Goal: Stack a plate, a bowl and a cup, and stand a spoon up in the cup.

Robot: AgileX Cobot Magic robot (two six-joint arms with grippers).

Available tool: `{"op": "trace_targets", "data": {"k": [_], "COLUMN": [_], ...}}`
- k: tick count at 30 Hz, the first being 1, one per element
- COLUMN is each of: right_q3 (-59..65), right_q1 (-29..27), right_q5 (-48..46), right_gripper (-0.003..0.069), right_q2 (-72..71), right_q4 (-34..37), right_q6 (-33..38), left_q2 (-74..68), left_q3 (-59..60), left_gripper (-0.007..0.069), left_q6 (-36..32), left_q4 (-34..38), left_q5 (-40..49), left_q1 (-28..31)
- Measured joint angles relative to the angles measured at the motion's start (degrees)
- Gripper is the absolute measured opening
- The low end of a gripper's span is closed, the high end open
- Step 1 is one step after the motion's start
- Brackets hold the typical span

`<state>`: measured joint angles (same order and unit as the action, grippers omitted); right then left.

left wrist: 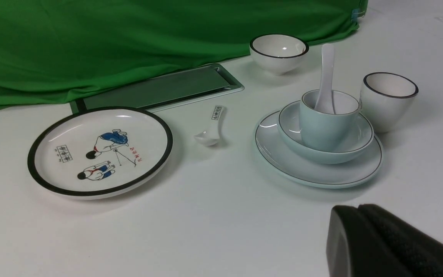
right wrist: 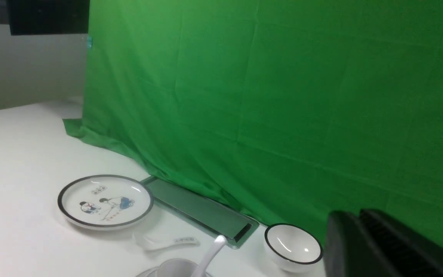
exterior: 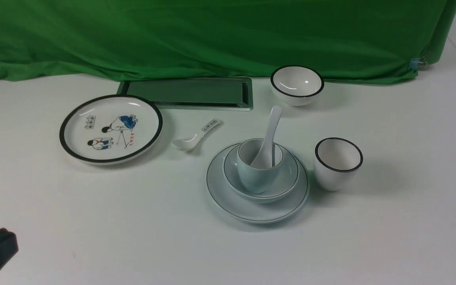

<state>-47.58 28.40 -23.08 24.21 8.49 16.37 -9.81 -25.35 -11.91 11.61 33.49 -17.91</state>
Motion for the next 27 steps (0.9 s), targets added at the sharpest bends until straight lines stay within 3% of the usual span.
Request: {"op": "trace_targets", "data": {"k": [7, 12, 13, 15, 24, 27], "right_q3": [0.8, 6.7, 11.7, 17.6, 45.3, 47.6], "right_q1": [0.0, -0.8, -2.9, -6.0, -21.1, -23.5], "right_q5": [-0.2, 1.7, 3.4, 5.5, 20.5, 19.2], "right_gripper": [0.0064, 0.001, 0.001, 0.001, 0.0008, 0.0007], "right_q2": [-1.2, -5.8, -8.7, -11.6, -22.7, -24.0], "right_q4": [-0.7, -5.8, -8.5, -10.0, -11.4, -11.5], "right_q6": [-0.7, -8.4, -13.3, -15.6, -20.1, -24.6], "left_q2": [0.0, 0.0, 0.0, 0.0, 0.0, 0.0], "left_q3": [0.0, 0.0, 0.0, 0.0, 0.0, 0.0], "left_gripper": [-0.0036, -0.0032, -0.0031, -0.0031, -0.0031, -0.0031], "left_q6": [0.0, 0.0, 0.0, 0.0, 0.0, 0.0], "left_q4": [0.0, 0.0, 0.0, 0.0, 0.0, 0.0], "left_q5": [0.0, 0.0, 0.0, 0.0, 0.0, 0.0], "left_q1": [0.0, 0.0, 0.0, 0.0, 0.0, 0.0]}}
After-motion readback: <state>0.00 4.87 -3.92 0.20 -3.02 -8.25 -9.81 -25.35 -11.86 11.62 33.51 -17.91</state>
